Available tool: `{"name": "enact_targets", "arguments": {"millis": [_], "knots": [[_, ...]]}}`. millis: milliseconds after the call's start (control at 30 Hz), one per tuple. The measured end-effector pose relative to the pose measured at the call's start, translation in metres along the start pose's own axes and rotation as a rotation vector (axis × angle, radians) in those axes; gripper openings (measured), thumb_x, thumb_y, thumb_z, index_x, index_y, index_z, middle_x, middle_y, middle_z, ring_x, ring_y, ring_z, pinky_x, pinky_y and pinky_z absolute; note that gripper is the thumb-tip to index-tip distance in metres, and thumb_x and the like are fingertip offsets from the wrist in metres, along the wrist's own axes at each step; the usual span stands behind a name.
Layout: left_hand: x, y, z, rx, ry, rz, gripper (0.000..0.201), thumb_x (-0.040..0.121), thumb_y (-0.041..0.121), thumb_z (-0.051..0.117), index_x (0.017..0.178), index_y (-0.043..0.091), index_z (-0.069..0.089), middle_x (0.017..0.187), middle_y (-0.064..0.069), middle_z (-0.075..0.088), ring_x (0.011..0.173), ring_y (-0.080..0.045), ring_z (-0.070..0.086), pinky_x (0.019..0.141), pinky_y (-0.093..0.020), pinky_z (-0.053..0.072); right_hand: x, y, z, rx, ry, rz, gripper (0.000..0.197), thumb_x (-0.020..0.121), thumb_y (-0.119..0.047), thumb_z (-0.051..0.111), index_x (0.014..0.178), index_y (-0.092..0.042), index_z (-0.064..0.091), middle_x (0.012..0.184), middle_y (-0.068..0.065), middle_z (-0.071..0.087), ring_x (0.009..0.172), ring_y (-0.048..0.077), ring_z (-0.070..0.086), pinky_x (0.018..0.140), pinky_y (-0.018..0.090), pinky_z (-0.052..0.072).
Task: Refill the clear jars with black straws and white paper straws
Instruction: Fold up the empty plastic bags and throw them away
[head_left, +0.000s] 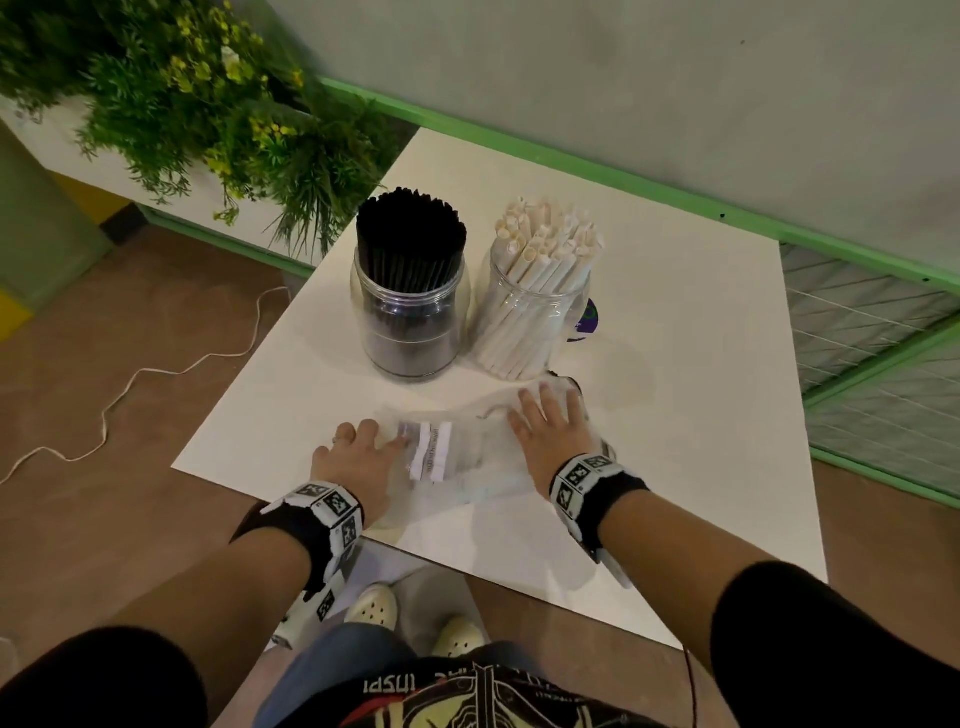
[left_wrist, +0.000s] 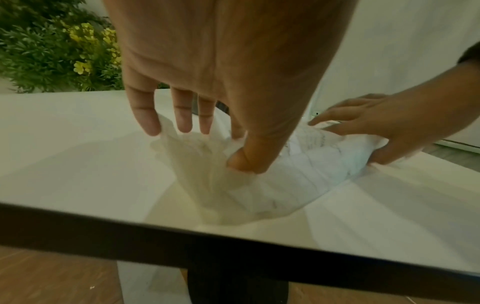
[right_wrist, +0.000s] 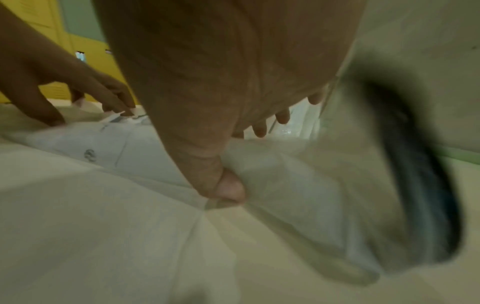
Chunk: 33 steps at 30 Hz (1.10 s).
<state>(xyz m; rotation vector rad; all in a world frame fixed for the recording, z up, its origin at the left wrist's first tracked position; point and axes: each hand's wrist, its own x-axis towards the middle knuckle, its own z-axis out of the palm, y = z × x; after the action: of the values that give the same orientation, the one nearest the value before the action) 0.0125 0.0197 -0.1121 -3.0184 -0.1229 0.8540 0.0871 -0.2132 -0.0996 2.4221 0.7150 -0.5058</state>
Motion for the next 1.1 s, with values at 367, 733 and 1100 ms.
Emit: {"name": "enact_targets", "arguments": {"millis": [367, 733, 1100], "knots": [[-0.005, -0.006, -0.018, -0.191, -0.049, -0.039, 0.059, 0.087, 0.07, 0.035, 0.141, 0.047, 0.036, 0.153, 0.002, 0.016, 0.139, -0.026, 0.015, 0.112, -0.044, 0.021, 0.026, 0.003, -0.02, 0.672, 0.007, 0.084, 0.043, 0.093, -0.014, 0.045, 0.136, -0.021, 0.042, 0.13, 0.01, 0.045, 0.119, 0.035, 0.048, 0.098, 0.042, 0.041], [-0.024, 0.04, -0.061, -1.726, -0.157, 0.021, 0.06, 0.076, 0.051, 0.067, 0.119, 0.009, 0.063, 0.105, -0.008, 0.074, 0.101, -0.023, 0.069, 0.088, -0.035, 0.052, -0.002, -0.018, -0.044, 1.883, 0.431, 0.037, 0.044, 0.08, -0.006, 0.058, 0.12, -0.023, 0.053, 0.117, 0.014, 0.052, 0.108, 0.028, 0.054, 0.091, 0.035, 0.047], [-0.032, 0.057, -0.072, -1.852, 0.055, 0.065, 0.03, 0.096, 0.008, 0.049, 0.125, 0.004, 0.054, 0.106, -0.017, 0.069, 0.094, -0.028, 0.068, 0.072, -0.034, 0.056, -0.067, -0.035, -0.048, 1.427, 0.466, -0.299, 0.103, 0.072, -0.042, 0.081, 0.148, -0.032, 0.011, 0.149, -0.009, 0.012, 0.136, -0.008, 0.014, 0.107, 0.002, 0.013]]}}
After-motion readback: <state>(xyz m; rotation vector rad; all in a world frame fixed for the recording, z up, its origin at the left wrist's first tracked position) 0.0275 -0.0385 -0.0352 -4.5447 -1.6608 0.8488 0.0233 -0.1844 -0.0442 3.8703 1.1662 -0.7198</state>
